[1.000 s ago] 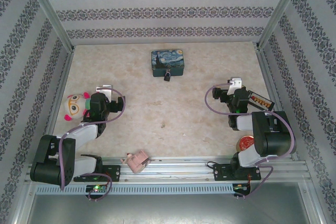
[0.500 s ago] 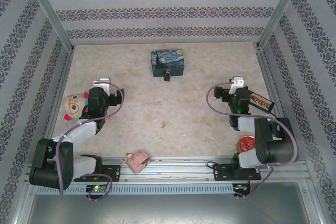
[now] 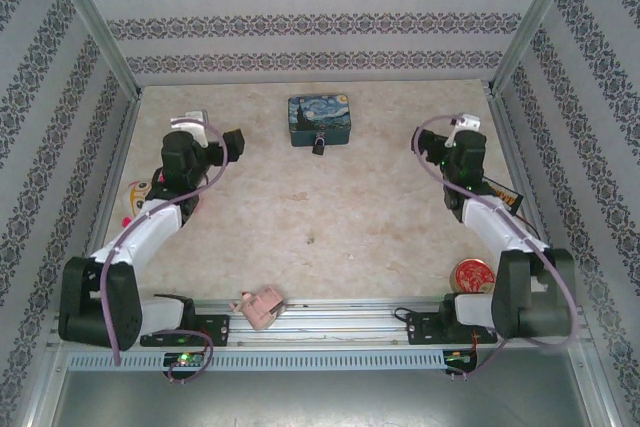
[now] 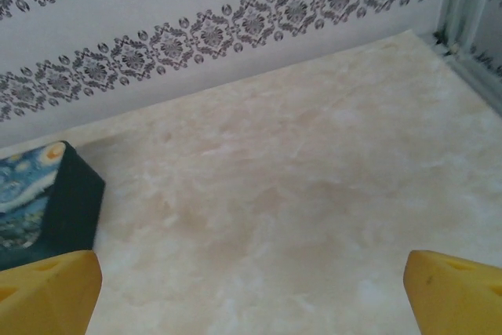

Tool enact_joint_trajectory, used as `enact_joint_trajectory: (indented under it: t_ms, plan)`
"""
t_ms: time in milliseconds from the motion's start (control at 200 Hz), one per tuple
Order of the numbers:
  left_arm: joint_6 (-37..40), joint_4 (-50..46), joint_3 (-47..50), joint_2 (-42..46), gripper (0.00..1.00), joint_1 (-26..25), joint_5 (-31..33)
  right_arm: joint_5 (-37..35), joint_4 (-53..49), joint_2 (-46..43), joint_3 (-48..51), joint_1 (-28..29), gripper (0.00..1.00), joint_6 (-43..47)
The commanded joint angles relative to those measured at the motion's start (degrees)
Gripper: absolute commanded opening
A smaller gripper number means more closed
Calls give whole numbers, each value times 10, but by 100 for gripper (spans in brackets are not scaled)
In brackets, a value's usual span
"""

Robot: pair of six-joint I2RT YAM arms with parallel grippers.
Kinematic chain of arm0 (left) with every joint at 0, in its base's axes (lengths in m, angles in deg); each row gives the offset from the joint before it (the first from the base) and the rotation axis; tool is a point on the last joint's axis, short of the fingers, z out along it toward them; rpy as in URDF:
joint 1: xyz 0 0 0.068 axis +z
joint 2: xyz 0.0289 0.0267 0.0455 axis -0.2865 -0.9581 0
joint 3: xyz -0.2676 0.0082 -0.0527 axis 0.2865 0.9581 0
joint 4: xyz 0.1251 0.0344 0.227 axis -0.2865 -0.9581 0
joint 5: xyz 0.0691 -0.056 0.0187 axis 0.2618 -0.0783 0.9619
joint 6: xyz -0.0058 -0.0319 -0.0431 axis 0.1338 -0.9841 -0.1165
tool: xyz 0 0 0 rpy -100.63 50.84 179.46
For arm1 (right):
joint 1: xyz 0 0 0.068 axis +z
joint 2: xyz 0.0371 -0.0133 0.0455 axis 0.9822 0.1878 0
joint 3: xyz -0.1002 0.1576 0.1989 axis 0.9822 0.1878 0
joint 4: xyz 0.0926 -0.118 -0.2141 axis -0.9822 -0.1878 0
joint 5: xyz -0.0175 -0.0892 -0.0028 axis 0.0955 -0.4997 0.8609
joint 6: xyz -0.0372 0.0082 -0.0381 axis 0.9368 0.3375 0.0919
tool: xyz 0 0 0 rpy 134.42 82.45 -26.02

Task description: Unlock the padlock with the key

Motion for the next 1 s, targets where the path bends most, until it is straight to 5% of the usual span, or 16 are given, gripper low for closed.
enact_joint_trajectory:
  t_ms: [0,520,790,994]
  plan:
    - [-44,2,-53,-53,99,-16,-75,47,-111,57,-80,20,98,-78]
    - [-156,-200,-434,-426,99,-76,-116,76,-241,342,-397,136,98,-135]
    - [-166,-227,-534,-522,100,-94,-142,124,-270,434,-493,135,87,-153]
    - [-175,-219,-558,-558,89,-97,-153,164,-271,488,-543,136,78,-168]
